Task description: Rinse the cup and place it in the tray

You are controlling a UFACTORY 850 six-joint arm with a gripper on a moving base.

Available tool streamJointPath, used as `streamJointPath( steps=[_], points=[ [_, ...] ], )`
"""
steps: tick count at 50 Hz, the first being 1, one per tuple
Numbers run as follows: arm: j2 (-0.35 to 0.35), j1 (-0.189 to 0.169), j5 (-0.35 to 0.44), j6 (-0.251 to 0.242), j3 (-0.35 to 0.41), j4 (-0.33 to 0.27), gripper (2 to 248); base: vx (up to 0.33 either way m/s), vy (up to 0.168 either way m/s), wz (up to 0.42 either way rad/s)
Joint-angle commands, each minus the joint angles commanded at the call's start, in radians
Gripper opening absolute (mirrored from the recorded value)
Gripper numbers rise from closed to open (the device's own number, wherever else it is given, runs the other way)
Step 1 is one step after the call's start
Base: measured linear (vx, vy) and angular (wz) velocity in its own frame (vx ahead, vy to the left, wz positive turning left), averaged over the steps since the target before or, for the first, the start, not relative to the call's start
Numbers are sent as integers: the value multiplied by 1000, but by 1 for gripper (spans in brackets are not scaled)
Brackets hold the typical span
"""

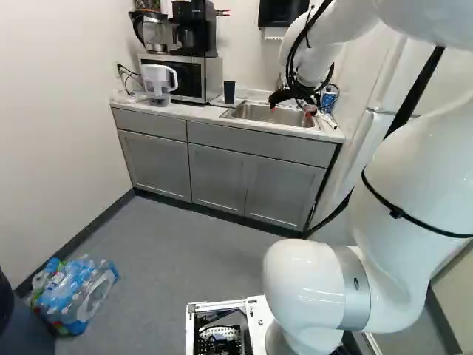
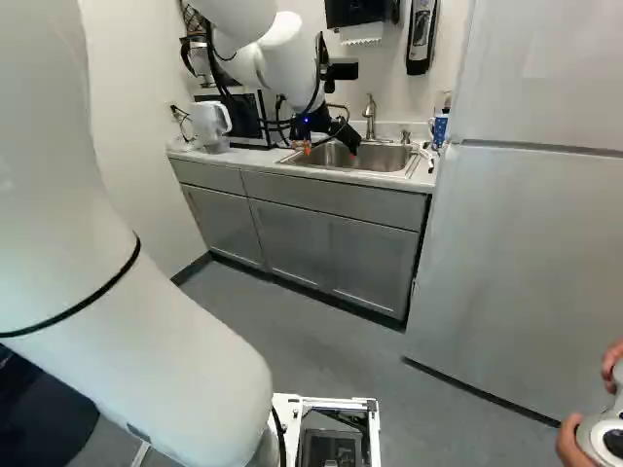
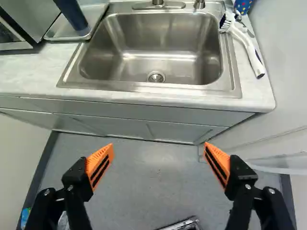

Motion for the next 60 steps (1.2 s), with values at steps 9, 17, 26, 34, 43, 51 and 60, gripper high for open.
streamJointPath(
  steps=[9, 17, 26, 34, 43, 51, 60],
  points=[
    [3, 4, 19, -1, 15, 0, 247, 0, 0, 0],
    [8, 8, 44, -3, 34, 0, 247, 0, 0, 0],
    [14, 15, 81, -5, 62, 0, 247, 0, 0, 0],
    [21, 23, 121, -7, 93, 0, 247, 0, 0, 0],
    [30, 33, 174, -10, 134, 0, 247, 0, 0, 0],
    [40, 44, 231, -14, 178, 0, 247, 0, 0, 0],
    [53, 58, 304, -18, 234, 0, 247, 0, 0, 0]
  ],
)
